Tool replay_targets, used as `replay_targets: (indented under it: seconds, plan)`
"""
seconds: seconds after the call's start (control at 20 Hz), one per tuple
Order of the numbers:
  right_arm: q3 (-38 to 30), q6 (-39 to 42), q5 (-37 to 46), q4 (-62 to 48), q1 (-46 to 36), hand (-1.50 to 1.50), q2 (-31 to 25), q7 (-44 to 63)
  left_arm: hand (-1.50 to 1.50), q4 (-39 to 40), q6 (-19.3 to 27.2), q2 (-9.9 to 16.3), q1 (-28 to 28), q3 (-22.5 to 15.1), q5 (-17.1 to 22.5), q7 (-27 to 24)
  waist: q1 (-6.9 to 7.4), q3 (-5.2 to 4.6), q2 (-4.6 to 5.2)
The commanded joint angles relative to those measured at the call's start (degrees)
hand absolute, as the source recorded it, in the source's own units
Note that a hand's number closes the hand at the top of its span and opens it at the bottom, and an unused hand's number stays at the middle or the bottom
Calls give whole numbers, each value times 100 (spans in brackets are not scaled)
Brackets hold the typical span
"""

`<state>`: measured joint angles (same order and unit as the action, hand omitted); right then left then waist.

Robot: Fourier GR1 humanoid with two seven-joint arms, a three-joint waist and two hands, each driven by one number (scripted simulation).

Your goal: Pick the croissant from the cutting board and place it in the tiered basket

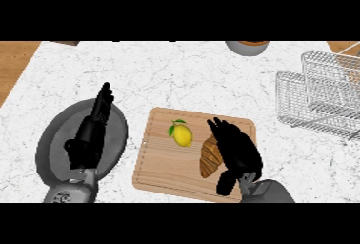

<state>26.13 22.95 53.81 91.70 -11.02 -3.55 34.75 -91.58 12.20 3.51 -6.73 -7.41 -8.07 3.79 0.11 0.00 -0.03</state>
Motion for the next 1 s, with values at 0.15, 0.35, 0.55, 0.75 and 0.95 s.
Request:
replay_targets:
  seconds: [0.15, 0.35, 0.55, 0.75, 0.95]
  plan:
    - [-148, -358, 220, -473, 90, -150, 155, -521, 0, -41, -214, 25, 117, 259, 92, -152, -1, 0, 1]
    - [-362, -297, 205, -607, -60, -150, 253, -581, 0, -395, -175, -50, 403, 71, -77, 31, 9, 1, -3]
    - [-245, -707, 360, -879, 145, -150, 339, -793, 0, 190, 1, -330, -128, 92, -204, -25, -10, 0, 2]
    - [-46, -1258, 172, -953, 36, -150, 353, -498, 0, 182, -146, -199, -162, 247, -168, -67, -5, 0, 3]
    - [-159, -1943, 747, -1526, 109, 150, 192, -1287, 0, 196, -74, -271, -103, 164, -288, -140, -2, 1, 6]
